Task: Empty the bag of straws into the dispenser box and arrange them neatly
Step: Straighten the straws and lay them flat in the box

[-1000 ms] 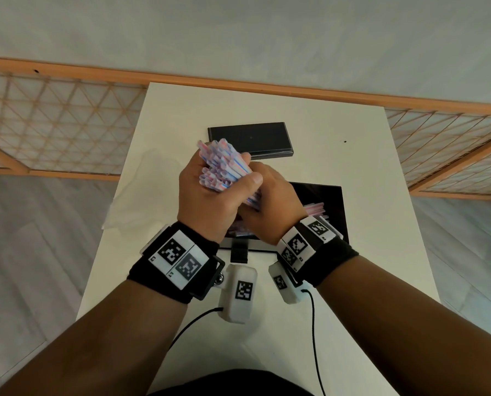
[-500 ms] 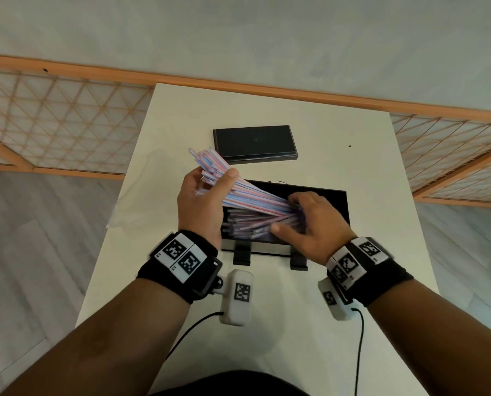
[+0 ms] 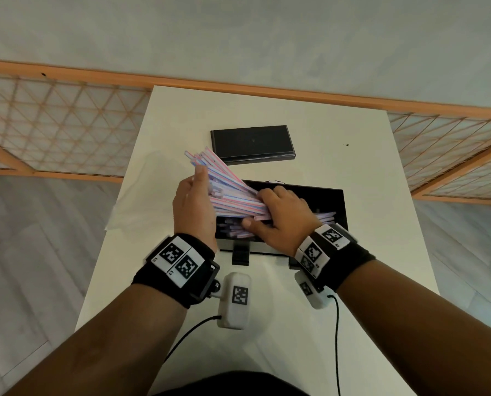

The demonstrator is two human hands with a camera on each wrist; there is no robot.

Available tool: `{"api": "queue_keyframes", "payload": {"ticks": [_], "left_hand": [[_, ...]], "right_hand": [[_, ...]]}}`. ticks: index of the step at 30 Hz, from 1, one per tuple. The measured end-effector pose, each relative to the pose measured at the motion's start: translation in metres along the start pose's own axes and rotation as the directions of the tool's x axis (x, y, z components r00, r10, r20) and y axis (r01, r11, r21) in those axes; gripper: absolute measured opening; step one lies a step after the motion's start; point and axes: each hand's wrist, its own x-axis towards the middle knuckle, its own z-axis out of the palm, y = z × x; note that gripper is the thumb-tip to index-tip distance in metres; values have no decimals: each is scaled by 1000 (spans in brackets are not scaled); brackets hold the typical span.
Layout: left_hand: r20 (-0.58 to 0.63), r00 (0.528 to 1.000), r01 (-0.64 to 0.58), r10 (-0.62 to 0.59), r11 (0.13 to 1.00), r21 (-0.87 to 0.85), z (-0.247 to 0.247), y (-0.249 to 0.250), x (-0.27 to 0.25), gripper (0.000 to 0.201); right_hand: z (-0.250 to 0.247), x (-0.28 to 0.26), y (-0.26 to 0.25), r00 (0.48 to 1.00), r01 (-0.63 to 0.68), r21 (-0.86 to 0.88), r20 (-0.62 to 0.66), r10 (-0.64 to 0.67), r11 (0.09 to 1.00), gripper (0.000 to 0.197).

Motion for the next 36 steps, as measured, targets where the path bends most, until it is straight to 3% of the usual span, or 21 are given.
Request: {"api": "queue_keyframes", "payload": {"ticks": [3,6,11,14,19,25,27,30,34,36], "left_hand": [[10,998,-68,67,991,115,-3,0,1,40],[-40,996,-79,81,996,51,-12,4,5,46],[20,995,-95,94,989,115,-15,1,11,27],[43,993,-115,109,978,172,-11,-5,4,35],[-45,992,-112,117,988,110,-14,-3,-2,33],[-42,999,-1,4,998,59,-11,3,0,57],[0,999,-37,37,993,111,-11,-1,-2,63],[18,990,-142,141,976,168,-12,4,-9,65],[65,989,-140,130,973,181,-10,0,-12,64],[72,987,-156,146,972,173,-8,-4,-12,59]], "right_hand": [[-2,-1,-1,999,42,145,-34,-37,989,75],[-9,-9,15,996,62,244,-81,-44,968,77],[-8,-13,33,1000,-23,81,19,22,996,74],[1,-6,22,996,10,59,85,-15,998,68],[2,3,2,997,45,94,51,-50,995,45],[3,7,-22,986,163,83,-59,-158,983,68],[0,5,-18,988,143,52,-71,-140,988,72],[-2,0,4,996,88,50,1,-88,995,88],[-2,-2,23,993,-7,98,121,-5,995,114],[-1,1,19,990,-13,53,144,5,999,115]]}}
